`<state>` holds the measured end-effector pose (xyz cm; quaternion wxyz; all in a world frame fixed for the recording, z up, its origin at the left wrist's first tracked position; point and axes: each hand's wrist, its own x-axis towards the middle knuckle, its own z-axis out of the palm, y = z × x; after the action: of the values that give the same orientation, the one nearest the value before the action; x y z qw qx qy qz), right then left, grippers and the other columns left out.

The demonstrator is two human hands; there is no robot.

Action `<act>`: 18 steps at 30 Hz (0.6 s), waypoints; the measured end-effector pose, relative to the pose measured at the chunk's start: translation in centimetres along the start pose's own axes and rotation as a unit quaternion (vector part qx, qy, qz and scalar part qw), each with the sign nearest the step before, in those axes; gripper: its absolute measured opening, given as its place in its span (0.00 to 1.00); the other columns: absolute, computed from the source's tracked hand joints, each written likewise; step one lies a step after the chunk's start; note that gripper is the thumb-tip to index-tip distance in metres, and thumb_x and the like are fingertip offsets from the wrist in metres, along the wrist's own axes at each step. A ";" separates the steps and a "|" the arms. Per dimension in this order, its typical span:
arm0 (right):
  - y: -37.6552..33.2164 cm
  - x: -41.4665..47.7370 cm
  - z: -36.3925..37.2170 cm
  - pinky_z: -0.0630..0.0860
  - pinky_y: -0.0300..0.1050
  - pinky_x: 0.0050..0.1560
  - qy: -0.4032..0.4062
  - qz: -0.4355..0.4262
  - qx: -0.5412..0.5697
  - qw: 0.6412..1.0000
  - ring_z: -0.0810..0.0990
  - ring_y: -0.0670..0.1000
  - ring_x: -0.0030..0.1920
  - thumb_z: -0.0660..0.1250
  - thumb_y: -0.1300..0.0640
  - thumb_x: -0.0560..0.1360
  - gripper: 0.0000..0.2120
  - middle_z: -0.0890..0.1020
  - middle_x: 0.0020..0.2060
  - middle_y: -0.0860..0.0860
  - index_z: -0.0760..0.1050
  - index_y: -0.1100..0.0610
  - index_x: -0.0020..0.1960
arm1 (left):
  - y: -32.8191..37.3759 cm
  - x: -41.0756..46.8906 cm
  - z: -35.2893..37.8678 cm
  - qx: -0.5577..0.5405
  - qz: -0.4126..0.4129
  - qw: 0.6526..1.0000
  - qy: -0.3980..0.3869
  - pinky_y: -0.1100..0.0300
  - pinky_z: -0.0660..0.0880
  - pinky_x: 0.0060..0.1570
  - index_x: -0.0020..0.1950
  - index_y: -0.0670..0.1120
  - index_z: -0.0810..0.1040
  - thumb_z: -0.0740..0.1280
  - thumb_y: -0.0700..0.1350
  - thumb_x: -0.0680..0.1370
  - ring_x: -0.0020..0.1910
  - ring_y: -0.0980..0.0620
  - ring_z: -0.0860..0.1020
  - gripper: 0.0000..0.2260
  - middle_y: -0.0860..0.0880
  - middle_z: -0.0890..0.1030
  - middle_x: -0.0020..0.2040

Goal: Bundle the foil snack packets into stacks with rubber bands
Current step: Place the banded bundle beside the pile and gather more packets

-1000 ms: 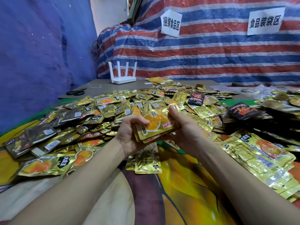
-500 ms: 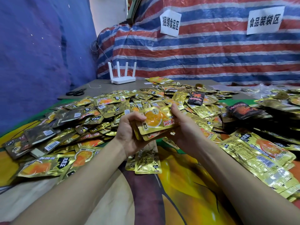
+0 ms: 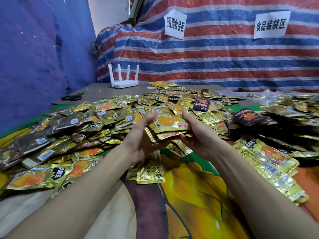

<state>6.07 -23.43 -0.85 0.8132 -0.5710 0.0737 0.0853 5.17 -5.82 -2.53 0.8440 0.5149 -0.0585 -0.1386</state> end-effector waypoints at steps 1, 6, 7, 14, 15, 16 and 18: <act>-0.2 -0.1 -0.2 0.77 0.38 0.26 0.010 -0.003 0.003 1.000 0.85 0.50 0.35 0.73 0.46 0.75 0.18 0.87 0.39 0.54 0.81 0.61 0.52 | -0.1 0.0 0.3 0.023 0.001 1.000 0.015 0.50 0.83 0.47 0.61 0.45 0.80 0.69 0.58 0.73 0.49 0.42 0.85 0.23 0.38 0.84 0.57; -0.4 -2.1 -1.5 0.80 0.40 0.30 -0.070 -0.027 -0.085 0.994 0.85 0.49 0.34 0.77 0.50 0.67 0.22 0.86 0.37 0.52 0.80 0.60 0.56 | -0.9 0.3 1.1 0.100 0.070 0.987 0.101 0.46 0.83 0.45 0.62 0.43 0.78 0.72 0.57 0.73 0.51 0.40 0.84 0.24 0.37 0.83 0.58; -0.4 -2.7 -1.9 0.80 0.40 0.29 -0.083 -0.031 -0.107 0.990 0.84 0.48 0.34 0.78 0.52 0.66 0.22 0.86 0.36 0.51 0.79 0.58 0.56 | -1.1 0.3 1.3 0.144 0.096 0.978 0.115 0.43 0.81 0.52 0.60 0.44 0.79 0.72 0.58 0.74 0.54 0.40 0.83 0.22 0.38 0.83 0.58; -3.7 -5.6 -6.6 0.75 0.38 0.24 0.104 -0.120 -0.115 0.981 0.80 0.48 0.27 0.78 0.56 0.71 0.16 0.82 0.34 0.52 0.80 0.62 0.54 | -2.4 -0.1 2.4 0.320 0.152 0.932 0.081 0.53 0.77 0.40 0.58 0.50 0.75 0.62 0.65 0.78 0.41 0.50 0.83 0.20 0.50 0.83 0.51; -4.5 -6.0 -7.8 0.76 0.39 0.24 0.148 -0.137 -0.114 0.973 0.81 0.48 0.28 0.78 0.55 0.72 0.16 0.82 0.37 0.53 0.79 0.63 0.53 | -2.4 -0.2 2.3 0.332 0.167 0.925 0.079 0.54 0.76 0.38 0.57 0.49 0.76 0.64 0.60 0.80 0.38 0.50 0.83 0.16 0.48 0.83 0.49; -5.3 -6.2 -9.3 0.79 0.41 0.27 0.195 -0.152 -0.112 0.962 0.83 0.50 0.31 0.78 0.54 0.72 0.17 0.83 0.41 0.55 0.79 0.63 0.54 | -2.5 -0.1 2.0 0.348 0.178 0.917 0.075 0.56 0.76 0.36 0.55 0.48 0.77 0.66 0.55 0.81 0.35 0.50 0.82 0.11 0.47 0.83 0.47; -6.4 -6.4 -12.3 0.85 0.50 0.42 0.302 -0.167 -0.122 0.930 0.85 0.56 0.44 0.77 0.50 0.73 0.27 0.83 0.53 0.59 0.74 0.65 0.64 | -2.7 -0.1 1.5 0.397 0.190 0.896 0.064 0.56 0.76 0.33 0.51 0.47 0.80 0.68 0.49 0.81 0.32 0.50 0.80 0.06 0.47 0.83 0.43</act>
<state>1.00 -37.52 2.25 0.6787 -0.6688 0.2087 -0.2202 4.26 -8.26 -4.17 0.5814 0.7941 -0.1515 0.0921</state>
